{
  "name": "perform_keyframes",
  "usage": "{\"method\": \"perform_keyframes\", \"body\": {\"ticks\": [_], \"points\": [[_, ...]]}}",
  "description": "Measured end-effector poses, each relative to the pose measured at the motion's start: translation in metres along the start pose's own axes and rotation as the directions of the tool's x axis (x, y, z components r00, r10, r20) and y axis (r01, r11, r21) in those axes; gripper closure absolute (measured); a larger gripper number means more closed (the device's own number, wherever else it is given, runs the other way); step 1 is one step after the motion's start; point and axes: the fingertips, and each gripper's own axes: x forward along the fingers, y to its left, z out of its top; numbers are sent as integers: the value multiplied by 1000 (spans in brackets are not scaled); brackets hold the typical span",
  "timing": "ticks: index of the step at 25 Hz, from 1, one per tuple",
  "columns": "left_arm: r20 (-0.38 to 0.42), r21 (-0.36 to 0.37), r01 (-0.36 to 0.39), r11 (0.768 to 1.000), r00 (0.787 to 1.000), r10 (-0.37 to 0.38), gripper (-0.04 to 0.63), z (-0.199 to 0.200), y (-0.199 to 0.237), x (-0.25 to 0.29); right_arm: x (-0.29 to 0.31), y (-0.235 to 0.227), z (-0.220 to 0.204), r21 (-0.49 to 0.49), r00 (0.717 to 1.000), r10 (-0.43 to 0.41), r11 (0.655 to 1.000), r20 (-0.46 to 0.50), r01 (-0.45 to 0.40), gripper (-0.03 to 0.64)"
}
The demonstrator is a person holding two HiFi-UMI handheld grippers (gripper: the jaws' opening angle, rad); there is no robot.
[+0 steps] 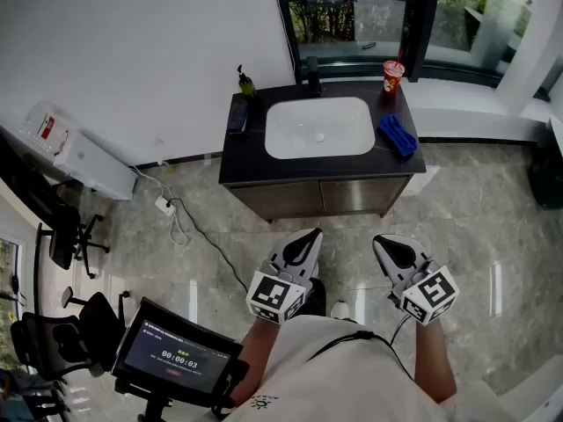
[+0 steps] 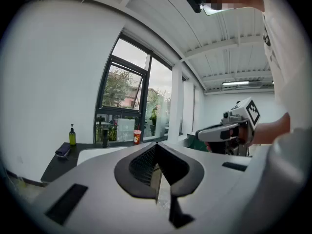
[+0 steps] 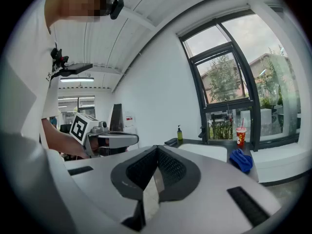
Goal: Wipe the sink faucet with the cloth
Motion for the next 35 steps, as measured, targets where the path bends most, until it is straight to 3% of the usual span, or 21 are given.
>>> {"method": "perform_keyframes", "body": {"ticks": [4, 11, 19, 27, 35], "points": [[-1, 2, 20, 1000, 1000, -20, 601, 1, 27, 20, 27, -15, 8, 7, 1000, -16, 1000, 8, 16, 612], [3, 27, 96, 995, 995, -96, 601, 37, 112, 83, 114, -73, 63, 19, 997, -65, 998, 53, 64, 612], [-9, 54, 156, 986, 988, -155, 601, 44, 174, 128, 172, -103, 73, 39, 993, -101, 994, 67, 99, 612], [-52, 28, 158, 987, 986, -157, 601, 33, 199, 166, 213, -136, 67, 83, 997, -61, 995, 52, 56, 612], [-24, 46, 82, 996, 996, -81, 601, 61, 231, 248, 264, -206, 95, 29, 996, 59, 998, 74, -61, 612]]}}
